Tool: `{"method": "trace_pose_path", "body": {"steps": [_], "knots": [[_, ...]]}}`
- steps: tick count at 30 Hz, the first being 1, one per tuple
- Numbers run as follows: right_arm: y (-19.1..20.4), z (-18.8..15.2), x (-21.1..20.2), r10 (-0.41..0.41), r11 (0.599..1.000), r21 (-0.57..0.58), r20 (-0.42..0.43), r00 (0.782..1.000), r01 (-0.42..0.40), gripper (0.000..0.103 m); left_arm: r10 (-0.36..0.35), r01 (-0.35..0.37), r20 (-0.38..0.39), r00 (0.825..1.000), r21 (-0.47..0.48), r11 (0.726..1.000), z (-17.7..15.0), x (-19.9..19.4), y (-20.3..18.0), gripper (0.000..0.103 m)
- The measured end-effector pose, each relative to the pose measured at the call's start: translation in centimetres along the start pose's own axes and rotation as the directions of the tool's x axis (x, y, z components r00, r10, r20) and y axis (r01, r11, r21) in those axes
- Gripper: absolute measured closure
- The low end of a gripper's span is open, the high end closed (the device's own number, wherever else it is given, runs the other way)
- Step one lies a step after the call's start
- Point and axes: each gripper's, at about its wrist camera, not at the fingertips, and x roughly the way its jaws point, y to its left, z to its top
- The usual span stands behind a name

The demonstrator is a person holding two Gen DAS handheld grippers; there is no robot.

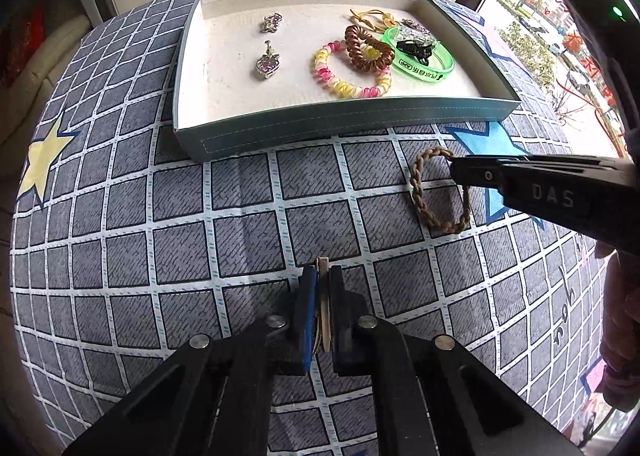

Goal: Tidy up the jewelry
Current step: 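Grasp the gold hairpin with the left tool while the right tool grasps the braided bracelet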

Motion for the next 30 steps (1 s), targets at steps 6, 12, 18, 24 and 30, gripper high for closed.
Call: {"method": "trace_pose_path", "body": {"steps": [6,12,18,24,30], "knots": [[-1.8,-1.2,-2.0,0.058,0.997,0.041,0.019,0.998,-0.059,0.095,-0.011,0.011,0.011,1.0,-0.008,1.0,0.2,-0.6,0.2,0.085],[-2.7,-2.0,-3.5,0.088,0.994,0.061,0.028,0.996,-0.09,0.095,-0.013,0.014,0.018,1.0,-0.015,1.0,0.5,-1.1,0.7,0.085],[-3.0,-2.2,-3.8,0.117,0.99,0.08,0.019,0.993,-0.119,0.095,0.026,-0.025,0.014,1.0,-0.051,0.998,0.3,-1.4,0.9,0.084],[-2.9,-2.4,-4.3,0.132,0.987,0.088,0.021,0.991,-0.133,0.095,0.112,-0.108,0.07,0.991,-0.056,0.993,-0.3,-2.4,0.7,0.0],[-3.6,-3.0,-4.8,0.134,0.985,0.103,0.024,0.991,-0.136,0.095,0.147,-0.146,0.017,0.989,-0.047,0.988,0.1,-0.6,0.4,0.0]]}}
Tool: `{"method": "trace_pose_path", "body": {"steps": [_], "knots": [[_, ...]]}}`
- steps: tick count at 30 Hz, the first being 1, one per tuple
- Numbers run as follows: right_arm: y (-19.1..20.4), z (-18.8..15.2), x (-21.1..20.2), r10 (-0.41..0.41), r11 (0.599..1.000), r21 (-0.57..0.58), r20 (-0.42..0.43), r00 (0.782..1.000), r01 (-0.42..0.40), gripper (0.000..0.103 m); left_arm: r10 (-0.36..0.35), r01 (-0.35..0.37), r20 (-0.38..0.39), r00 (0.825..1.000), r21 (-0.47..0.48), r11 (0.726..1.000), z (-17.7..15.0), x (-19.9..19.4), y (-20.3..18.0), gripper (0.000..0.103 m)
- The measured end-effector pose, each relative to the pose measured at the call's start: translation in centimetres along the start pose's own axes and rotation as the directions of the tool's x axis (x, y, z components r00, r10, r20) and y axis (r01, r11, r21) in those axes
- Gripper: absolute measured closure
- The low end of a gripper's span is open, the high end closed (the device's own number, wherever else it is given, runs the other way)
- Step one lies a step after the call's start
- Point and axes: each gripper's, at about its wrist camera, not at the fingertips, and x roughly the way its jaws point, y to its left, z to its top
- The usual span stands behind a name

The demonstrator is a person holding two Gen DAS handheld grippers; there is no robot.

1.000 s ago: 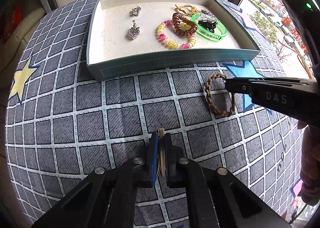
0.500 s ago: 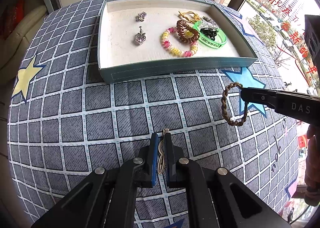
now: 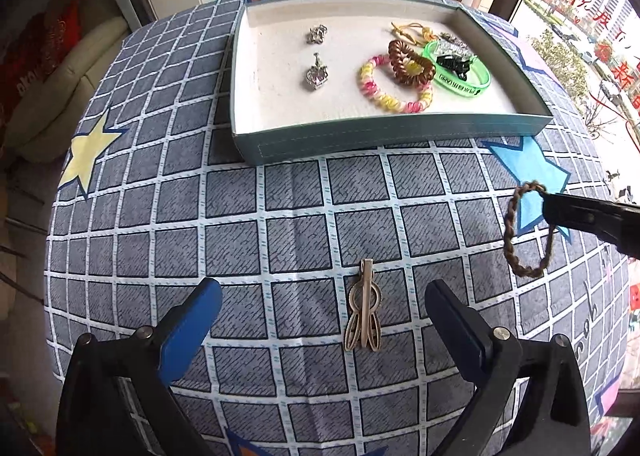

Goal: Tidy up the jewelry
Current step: 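Grasp the gold hairpin with the left tool while the right tool grasps the braided bracelet, then lift the hairpin and braided bracelet and carry both toward the tray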

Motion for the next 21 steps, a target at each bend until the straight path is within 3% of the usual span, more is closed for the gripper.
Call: {"method": "trace_pose_path", "body": {"steps": [3,7,10,11,14,19,21], "knots": [[-0.2,-0.4,0.0,-0.001,1.0,0.006,-0.005,1.0,0.001,0.095,-0.003,0.003,-0.044,0.999,0.009,1.0,0.3,1.3,-0.7,0.019],[-0.4,-0.8,-0.1,-0.001,1.0,0.012,-0.007,1.0,0.001,0.095,-0.013,0.014,-0.044,0.999,0.018,1.0,0.2,1.8,-1.4,0.029],[-0.7,-1.1,-0.3,0.003,1.0,0.025,-0.002,1.0,-0.003,0.095,-0.026,0.027,-0.029,0.999,0.039,0.999,0.0,1.4,-1.9,0.058],[-0.7,-1.1,-0.3,0.003,1.0,0.028,0.0,1.0,-0.003,0.095,-0.033,0.035,-0.028,0.999,0.048,0.998,0.0,1.4,-2.0,0.075],[-0.9,-1.3,-0.6,0.008,0.999,0.037,0.007,1.0,-0.008,0.095,-0.071,0.072,-0.034,0.997,0.038,0.997,0.2,1.2,-2.0,0.084],[-0.8,-1.3,-1.2,0.018,0.999,0.04,0.019,1.0,-0.019,0.095,-0.12,0.12,-0.017,0.993,-0.004,0.993,0.5,-0.1,-1.2,0.084],[-0.8,-1.2,-1.4,0.022,0.999,0.041,0.024,0.999,-0.023,0.095,-0.134,0.134,-0.007,0.991,-0.009,0.991,0.6,-0.7,-0.8,0.089]]}}
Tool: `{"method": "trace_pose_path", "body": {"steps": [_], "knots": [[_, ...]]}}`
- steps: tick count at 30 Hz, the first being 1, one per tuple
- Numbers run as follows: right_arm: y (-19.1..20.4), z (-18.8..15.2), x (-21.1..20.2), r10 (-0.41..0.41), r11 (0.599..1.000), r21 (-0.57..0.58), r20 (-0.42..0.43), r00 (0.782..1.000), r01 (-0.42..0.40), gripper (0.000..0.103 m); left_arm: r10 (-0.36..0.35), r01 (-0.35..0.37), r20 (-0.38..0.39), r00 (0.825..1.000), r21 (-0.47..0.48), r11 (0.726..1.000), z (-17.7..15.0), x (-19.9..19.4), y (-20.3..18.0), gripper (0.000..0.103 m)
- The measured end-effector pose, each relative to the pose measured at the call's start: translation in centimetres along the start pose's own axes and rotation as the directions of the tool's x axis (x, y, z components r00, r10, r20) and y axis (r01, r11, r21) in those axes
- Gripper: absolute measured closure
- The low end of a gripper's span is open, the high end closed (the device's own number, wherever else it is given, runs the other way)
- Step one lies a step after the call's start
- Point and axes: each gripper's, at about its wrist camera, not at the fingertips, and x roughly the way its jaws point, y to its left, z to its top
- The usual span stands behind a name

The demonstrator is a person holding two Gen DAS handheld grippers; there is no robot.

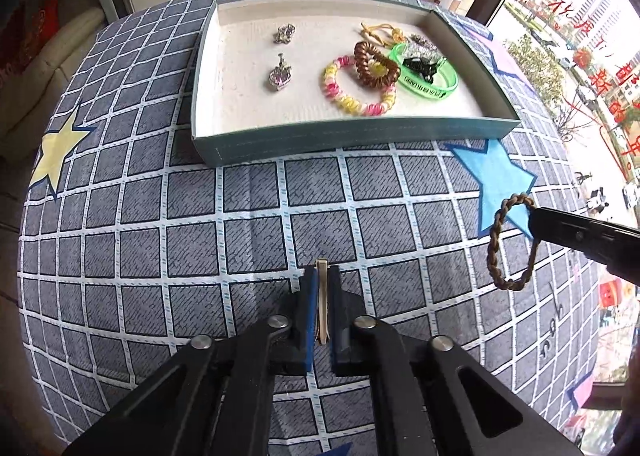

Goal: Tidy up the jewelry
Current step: 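Lift the hairpin and braided bracelet and carry both toward the tray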

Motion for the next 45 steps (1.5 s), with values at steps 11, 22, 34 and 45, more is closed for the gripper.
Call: {"method": "trace_pose_path", "body": {"steps": [11,22,34,45], "knots": [[0.2,1.0,-0.8,0.017,1.0,-0.001,0.02,1.0,-0.017,0.095,0.029,-0.029,0.031,0.999,0.003,1.0,1.1,-1.4,0.3,0.089],[-0.2,0.4,-0.4,0.023,1.0,0.002,0.0,1.0,-0.023,0.095,0.138,-0.138,0.025,0.99,-0.019,0.99,0.1,0.6,0.0,0.0],[-1.4,-0.2,-0.7,0.019,1.0,0.025,-0.001,1.0,-0.019,0.095,0.099,-0.098,-0.009,0.995,0.048,0.994,-0.1,2.4,-1.2,0.083],[-1.7,0.1,-1.7,0.042,0.998,0.047,0.028,0.999,-0.043,0.095,0.029,-0.029,0.054,0.998,0.011,1.0,0.6,-1.6,-0.7,0.083]]}}
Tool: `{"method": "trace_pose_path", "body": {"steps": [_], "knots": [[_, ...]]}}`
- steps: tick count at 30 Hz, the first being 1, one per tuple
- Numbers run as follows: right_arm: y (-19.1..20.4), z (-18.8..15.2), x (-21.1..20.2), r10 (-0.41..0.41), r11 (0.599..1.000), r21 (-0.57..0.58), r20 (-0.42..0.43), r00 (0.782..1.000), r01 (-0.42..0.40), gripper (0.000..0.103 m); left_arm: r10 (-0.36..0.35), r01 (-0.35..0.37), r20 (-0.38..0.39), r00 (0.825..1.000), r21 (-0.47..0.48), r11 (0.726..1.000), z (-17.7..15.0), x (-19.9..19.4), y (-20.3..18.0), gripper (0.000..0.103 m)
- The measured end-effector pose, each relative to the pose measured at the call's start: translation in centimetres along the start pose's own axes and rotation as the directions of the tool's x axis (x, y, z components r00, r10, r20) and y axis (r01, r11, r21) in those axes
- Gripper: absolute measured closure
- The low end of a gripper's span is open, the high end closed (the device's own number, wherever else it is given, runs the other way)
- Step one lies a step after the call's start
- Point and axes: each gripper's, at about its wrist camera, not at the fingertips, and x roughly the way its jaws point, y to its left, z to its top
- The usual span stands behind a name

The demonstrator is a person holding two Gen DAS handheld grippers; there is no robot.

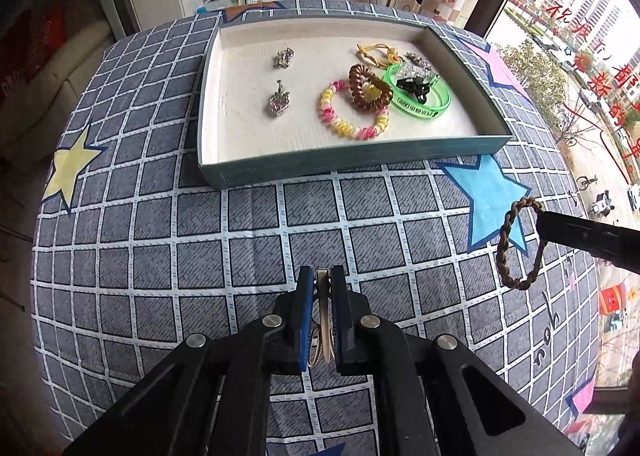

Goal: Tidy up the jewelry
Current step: 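Lift the hairpin and braided bracelet and carry both toward the tray, then lower the hairpin and braided bracelet into the tray and open both tools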

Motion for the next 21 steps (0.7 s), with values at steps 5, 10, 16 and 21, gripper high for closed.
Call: {"method": "trace_pose_path", "body": {"steps": [5,10,16,21], "knots": [[0.4,1.0,-0.5,0.007,1.0,-0.003,0.018,1.0,-0.007,0.095,-0.021,0.021,0.046,0.999,-0.004,1.0,1.9,-1.7,0.3,0.083],[1.2,2.8,-1.1,0.014,1.0,-0.017,0.043,0.999,-0.014,0.095,-0.033,0.033,0.094,0.995,0.004,0.999,4.4,-3.2,0.2,0.083],[2.1,6.1,-1.7,0.016,0.999,-0.039,0.08,0.997,-0.013,0.095,-0.038,0.037,0.133,0.99,0.008,0.999,7.7,-3.4,0.2,0.083],[2.6,9.2,-1.3,0.013,0.998,-0.055,0.098,0.995,-0.008,0.095,-0.035,0.036,0.141,0.989,-0.003,0.999,10.2,-2.5,0.8,0.083]]}}
